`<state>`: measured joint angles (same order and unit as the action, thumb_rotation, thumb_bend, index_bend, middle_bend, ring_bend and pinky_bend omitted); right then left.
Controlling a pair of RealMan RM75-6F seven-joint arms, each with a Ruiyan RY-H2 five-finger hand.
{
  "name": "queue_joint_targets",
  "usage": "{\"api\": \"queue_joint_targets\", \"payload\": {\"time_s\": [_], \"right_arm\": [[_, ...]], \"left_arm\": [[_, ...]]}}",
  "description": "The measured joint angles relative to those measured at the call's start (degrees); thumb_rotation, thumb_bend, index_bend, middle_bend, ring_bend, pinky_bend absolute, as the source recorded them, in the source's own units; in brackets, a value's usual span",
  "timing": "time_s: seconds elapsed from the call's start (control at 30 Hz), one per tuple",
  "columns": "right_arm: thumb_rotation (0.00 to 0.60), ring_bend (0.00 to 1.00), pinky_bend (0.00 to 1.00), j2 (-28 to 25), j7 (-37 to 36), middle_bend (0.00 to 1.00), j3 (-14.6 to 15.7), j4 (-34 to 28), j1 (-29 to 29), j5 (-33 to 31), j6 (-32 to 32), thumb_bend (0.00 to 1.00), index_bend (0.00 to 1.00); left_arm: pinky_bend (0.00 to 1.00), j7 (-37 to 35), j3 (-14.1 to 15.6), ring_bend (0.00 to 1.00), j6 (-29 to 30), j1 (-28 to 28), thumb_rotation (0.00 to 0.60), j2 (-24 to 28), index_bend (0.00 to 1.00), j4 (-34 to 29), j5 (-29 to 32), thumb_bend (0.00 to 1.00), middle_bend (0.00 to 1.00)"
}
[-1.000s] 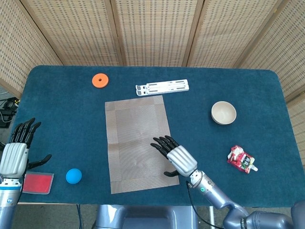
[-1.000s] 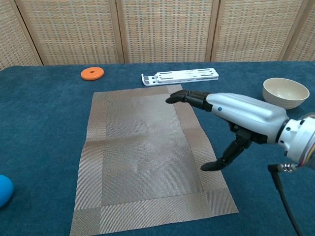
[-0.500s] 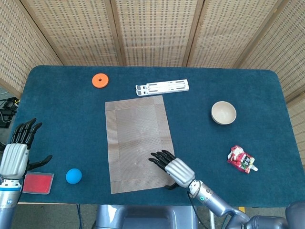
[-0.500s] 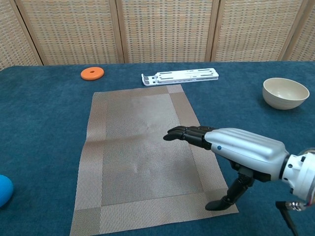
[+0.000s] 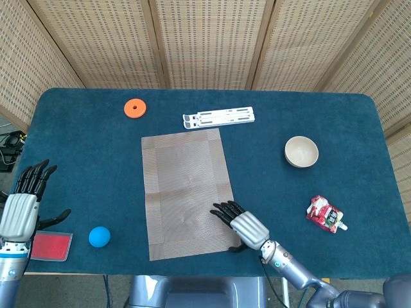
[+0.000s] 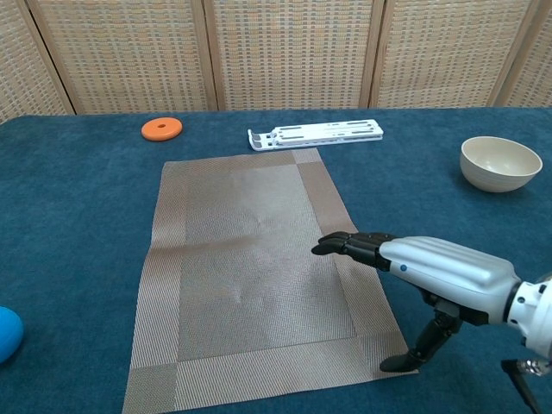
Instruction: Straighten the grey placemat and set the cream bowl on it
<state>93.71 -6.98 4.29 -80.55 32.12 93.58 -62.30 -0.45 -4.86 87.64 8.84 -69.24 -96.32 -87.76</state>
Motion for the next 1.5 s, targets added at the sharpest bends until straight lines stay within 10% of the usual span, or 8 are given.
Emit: {"api": "queue_joint_targets", "payload": {"time_s": [1.27,1.5], "right_arm": [[0.600,0.00,0.00,2.3,1.4,0.00,0.9,2.9,-1.6,-2.4,4.4,0.12,0.05],[0.600,0.00,0.00,5.3,1.9,0.00,-0.7,4.6,-2.3,-2.2,1.0,0.26,0.05]], "left_arm": [[0.00,-0.8,0.3,0.00,1.9,-0.8,0.600,0.6,0.09,-0.8,-2.1,0.14,0.00],[0.00,-1.1,0.3,0.00,1.9,-0.7,0.600,0.5,0.09,-0.5,-2.3,0.14,0.00]]}}
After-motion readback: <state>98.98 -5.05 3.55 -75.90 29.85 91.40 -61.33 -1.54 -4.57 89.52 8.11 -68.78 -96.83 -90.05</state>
